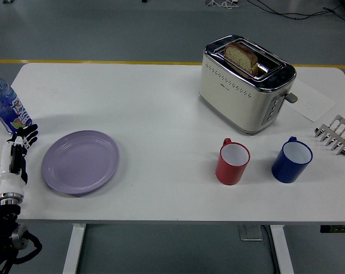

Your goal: Push plate across desktop

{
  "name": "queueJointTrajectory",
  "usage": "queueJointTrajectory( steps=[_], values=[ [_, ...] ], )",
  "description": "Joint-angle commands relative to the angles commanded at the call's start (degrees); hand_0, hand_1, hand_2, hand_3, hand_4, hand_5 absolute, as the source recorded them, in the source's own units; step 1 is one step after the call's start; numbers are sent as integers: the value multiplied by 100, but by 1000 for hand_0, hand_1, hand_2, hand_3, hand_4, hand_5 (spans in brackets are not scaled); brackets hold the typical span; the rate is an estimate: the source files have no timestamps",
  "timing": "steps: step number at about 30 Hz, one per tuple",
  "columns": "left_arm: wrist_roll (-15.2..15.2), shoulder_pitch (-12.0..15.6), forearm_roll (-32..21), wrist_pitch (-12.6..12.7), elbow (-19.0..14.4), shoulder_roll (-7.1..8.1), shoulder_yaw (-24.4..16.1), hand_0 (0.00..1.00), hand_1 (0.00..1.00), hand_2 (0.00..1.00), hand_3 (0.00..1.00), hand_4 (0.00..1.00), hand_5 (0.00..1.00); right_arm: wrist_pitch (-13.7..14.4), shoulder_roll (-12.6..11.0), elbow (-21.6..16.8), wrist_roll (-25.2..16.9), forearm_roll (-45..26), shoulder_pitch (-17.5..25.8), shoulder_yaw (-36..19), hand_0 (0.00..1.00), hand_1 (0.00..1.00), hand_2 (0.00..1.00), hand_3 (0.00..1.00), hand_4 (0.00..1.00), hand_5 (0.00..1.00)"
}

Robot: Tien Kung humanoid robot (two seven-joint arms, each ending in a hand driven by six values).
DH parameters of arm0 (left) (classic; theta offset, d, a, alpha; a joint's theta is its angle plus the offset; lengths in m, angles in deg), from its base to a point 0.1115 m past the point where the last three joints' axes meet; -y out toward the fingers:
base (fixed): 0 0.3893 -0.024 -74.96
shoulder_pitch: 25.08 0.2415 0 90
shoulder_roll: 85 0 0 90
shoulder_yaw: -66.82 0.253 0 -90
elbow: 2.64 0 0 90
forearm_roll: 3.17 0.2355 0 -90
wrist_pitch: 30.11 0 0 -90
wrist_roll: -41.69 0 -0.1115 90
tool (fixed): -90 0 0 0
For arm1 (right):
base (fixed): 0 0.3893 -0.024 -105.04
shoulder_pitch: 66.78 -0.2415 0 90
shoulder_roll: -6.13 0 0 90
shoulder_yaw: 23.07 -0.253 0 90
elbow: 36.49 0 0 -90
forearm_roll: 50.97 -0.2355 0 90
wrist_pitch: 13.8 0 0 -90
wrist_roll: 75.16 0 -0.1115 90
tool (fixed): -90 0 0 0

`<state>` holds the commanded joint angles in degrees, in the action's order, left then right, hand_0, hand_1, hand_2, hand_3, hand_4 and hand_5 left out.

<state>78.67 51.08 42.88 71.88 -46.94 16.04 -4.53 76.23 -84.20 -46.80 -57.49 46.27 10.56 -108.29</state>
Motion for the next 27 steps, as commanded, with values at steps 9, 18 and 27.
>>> queueJointTrajectory(
  steps=[9, 18, 27],
  values=[
    [0, -62, -163, 144, 195, -280, -181, 798, 807, 789, 676, 495, 998, -1, 16, 0, 0, -24, -4, 21, 634, 610, 639, 578, 361, 146],
    [0, -260, -224, 237, 298, -484, -132, 794, 805, 784, 662, 482, 998, -3, 22, 0, 1, -45, -55, 38, 634, 610, 640, 578, 360, 146],
    [0, -343, -212, 259, 362, -599, -63, 793, 805, 783, 654, 481, 998, -15, 27, 0, 7, -36, -61, 44, 634, 610, 640, 578, 361, 146]
  ],
)
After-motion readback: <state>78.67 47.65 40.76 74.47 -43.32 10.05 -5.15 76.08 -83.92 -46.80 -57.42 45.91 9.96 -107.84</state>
